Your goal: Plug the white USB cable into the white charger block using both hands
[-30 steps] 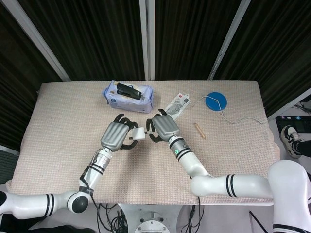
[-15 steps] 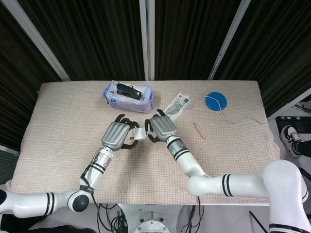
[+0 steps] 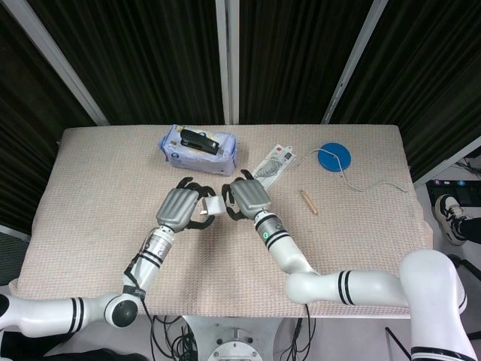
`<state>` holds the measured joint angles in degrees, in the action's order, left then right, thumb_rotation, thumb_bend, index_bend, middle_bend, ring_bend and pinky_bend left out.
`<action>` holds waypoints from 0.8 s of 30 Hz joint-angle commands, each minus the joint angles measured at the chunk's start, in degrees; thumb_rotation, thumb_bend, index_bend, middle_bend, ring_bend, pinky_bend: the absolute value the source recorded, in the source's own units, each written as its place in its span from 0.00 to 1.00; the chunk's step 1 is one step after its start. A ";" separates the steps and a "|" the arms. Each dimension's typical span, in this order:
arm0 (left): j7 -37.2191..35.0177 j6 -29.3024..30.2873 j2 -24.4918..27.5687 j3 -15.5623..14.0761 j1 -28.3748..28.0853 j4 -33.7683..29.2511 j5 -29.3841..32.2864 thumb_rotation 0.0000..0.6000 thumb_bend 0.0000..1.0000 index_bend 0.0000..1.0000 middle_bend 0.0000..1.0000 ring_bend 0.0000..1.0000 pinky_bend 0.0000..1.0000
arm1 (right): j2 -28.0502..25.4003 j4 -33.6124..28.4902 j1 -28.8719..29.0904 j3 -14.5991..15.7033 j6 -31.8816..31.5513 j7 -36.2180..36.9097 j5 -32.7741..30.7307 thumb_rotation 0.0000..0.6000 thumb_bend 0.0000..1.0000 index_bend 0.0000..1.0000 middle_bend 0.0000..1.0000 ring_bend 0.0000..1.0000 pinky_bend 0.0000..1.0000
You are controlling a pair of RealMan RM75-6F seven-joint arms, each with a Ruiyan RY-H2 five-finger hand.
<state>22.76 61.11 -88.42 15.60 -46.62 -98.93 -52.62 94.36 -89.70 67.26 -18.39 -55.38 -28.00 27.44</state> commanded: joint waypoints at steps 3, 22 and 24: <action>-0.25 0.19 -0.15 0.03 -0.15 -0.02 0.08 0.82 0.38 0.50 0.44 0.23 0.12 | 0.81 0.44 0.08 -0.32 -0.47 0.05 0.05 1.00 0.33 0.59 0.57 0.25 0.06; 1.29 1.22 -1.08 -0.91 -0.79 1.11 0.24 0.83 0.38 0.50 0.44 0.23 0.12 | 2.57 0.86 0.25 -1.36 -1.16 -0.57 -0.59 1.00 0.33 0.59 0.57 0.26 0.06; 1.16 1.15 -1.07 -0.95 -0.77 1.29 0.32 0.83 0.38 0.50 0.44 0.23 0.12 | 2.54 0.94 0.19 -1.22 -1.15 -0.81 -0.64 1.00 0.33 0.60 0.57 0.26 0.06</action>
<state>23.95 62.28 -89.50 14.66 -47.40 -97.67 -52.31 96.90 -88.78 67.46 -19.63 -56.53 -28.78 26.82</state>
